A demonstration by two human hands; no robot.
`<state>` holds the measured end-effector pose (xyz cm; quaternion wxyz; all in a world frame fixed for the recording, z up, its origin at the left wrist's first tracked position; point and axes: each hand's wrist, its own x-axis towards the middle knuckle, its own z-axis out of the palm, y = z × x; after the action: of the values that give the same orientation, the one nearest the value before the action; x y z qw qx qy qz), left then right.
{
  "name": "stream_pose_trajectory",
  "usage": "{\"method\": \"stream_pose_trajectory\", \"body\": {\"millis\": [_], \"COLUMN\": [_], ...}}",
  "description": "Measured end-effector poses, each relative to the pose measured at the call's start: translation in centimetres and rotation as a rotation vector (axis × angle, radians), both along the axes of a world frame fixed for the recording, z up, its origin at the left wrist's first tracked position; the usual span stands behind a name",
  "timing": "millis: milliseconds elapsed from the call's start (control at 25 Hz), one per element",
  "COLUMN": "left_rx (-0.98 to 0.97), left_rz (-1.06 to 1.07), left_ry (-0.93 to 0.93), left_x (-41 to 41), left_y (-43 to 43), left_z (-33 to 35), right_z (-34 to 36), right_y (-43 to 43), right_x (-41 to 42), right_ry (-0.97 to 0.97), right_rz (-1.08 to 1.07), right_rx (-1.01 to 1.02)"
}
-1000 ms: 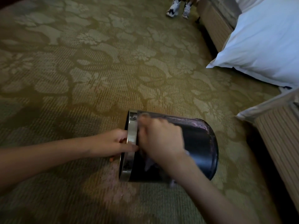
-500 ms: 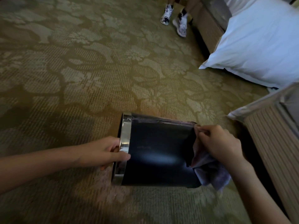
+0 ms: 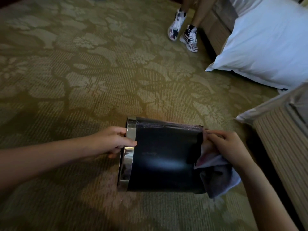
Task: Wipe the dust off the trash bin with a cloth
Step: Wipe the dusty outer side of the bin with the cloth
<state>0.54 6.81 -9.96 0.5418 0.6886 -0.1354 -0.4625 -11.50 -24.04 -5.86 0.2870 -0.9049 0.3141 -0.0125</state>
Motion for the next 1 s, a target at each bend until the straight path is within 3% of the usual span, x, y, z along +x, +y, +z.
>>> {"method": "stream_pose_trajectory", "body": {"millis": [240,400,520,680,920,1000], "left_rx": [0.049,0.061,0.029,-0.012,-0.083,-0.080], "left_rz": [-0.025,-0.043,-0.055,-0.053,-0.063,-0.058], "left_ry": [0.017,-0.129,-0.279,-0.310,-0.251,-0.232], "left_x": [0.9,1.9,1.9,1.5,1.6,1.8], "left_y": [0.2,0.1,0.7,1.4,1.1,1.1], "left_z": [0.5,1.0,0.4,-0.9,-1.8,-1.7], "right_z": [-0.7,-1.1,-2.7,-3.9,-4.9,-4.5], "right_y": [0.2,0.3,1.9,5.4,17.2,17.4], "right_x": [0.5,1.3,0.8,0.1,4.8,5.5], "right_ry": [-0.188,-0.270,-0.258,-0.174,-0.237,-0.229], "right_rz": [-0.042,-0.076,-0.067,-0.051,0.443,0.488], "right_rx": [0.112,0.089,-0.037,-0.451,-0.530,-0.562]}}
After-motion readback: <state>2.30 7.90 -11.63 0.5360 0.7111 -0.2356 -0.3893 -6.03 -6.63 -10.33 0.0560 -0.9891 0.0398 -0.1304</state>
